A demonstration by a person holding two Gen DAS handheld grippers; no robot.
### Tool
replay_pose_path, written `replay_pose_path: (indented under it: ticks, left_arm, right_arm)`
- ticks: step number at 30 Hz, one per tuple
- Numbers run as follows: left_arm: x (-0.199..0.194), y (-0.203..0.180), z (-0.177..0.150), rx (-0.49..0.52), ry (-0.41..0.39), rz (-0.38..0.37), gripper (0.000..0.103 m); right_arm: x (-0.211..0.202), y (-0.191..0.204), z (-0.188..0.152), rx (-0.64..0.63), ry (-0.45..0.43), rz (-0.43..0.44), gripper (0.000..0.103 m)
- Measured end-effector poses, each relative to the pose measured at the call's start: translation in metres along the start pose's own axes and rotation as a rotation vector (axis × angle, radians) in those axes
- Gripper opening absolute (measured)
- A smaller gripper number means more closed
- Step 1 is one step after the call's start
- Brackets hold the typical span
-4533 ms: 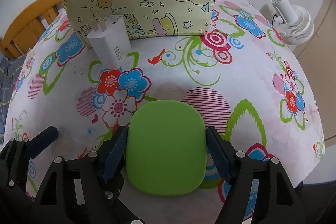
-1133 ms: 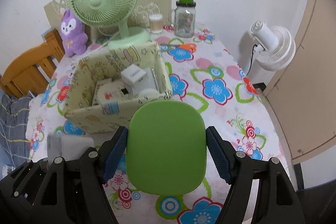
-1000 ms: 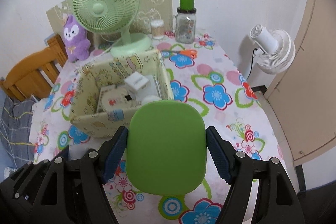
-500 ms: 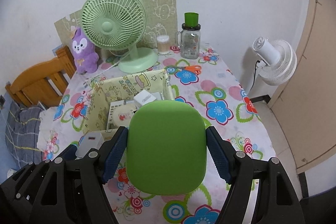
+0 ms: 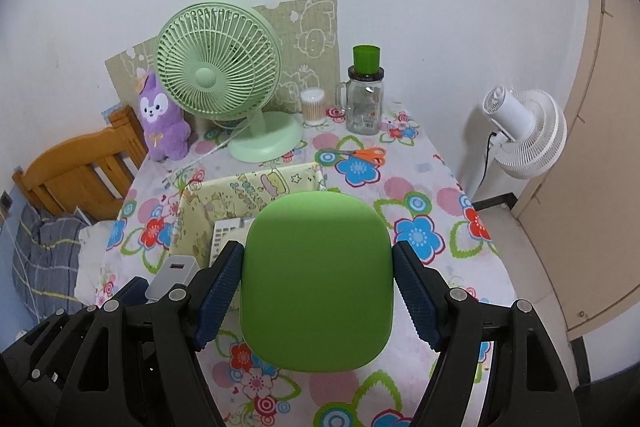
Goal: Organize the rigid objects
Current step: 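Lift the charger plug and green coaster and carry them over the fabric box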
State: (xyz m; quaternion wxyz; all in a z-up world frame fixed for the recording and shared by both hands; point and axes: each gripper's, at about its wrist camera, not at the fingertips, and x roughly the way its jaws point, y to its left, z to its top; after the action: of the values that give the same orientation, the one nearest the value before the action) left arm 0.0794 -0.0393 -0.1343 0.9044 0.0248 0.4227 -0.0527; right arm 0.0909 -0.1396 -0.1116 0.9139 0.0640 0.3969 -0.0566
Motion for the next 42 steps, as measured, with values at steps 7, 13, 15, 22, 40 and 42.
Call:
replay_pose_path:
  ticks: [7, 13, 15, 22, 40, 42]
  left_arm:
    - [0.003, 0.0, 0.006, -0.001, -0.001, -0.002, 0.027]
    - [0.011, -0.001, 0.019, 0.004, -0.001, -0.005, 0.027]
    - [0.015, -0.001, 0.025, 0.004, 0.0, -0.008, 0.027]
    - [0.031, 0.0, 0.037, 0.002, 0.006, -0.015, 0.027]
    - [0.087, 0.008, 0.054, -0.015, 0.05, -0.025, 0.027]
    - [0.093, 0.009, 0.056, -0.014, 0.05, -0.024, 0.027]
  right_arm:
    - [0.003, 0.001, 0.006, 0.001, 0.001, 0.003, 0.077]
    - [0.014, 0.002, 0.021, 0.005, 0.002, 0.003, 0.077]
    - [0.018, 0.002, 0.026, 0.007, 0.003, 0.002, 0.077]
    - [0.033, 0.003, 0.035, 0.008, 0.008, -0.001, 0.077]
    - [0.095, 0.011, 0.052, -0.015, 0.058, -0.023, 0.077]
    - [0.102, 0.012, 0.054, -0.015, 0.062, -0.023, 0.077]
